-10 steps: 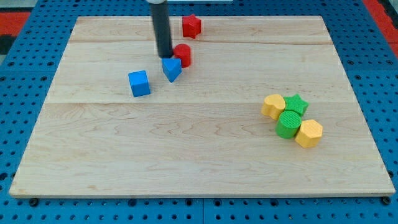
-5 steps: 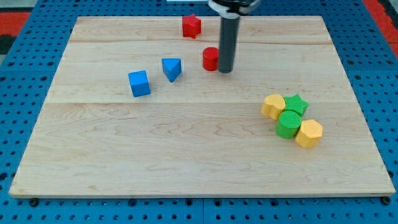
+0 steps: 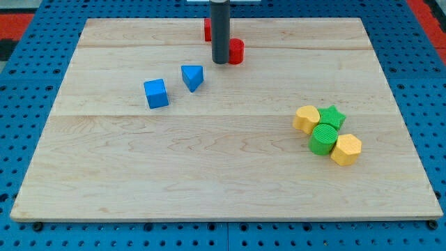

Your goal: Move the red circle towards the top center

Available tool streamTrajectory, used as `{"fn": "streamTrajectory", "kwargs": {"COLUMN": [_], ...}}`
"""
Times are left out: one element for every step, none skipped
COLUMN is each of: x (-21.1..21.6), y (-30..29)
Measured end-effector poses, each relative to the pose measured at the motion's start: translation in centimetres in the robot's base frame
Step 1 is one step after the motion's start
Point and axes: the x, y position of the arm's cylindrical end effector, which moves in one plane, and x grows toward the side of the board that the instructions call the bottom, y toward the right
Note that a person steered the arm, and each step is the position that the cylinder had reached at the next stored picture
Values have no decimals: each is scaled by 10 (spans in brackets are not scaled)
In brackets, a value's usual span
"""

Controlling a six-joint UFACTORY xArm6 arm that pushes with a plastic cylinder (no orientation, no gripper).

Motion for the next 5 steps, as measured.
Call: {"fn": "streamTrajectory", "kwargs": {"x": [10, 22, 17, -11, -31], "y": [22, 40, 40, 44, 46]}}
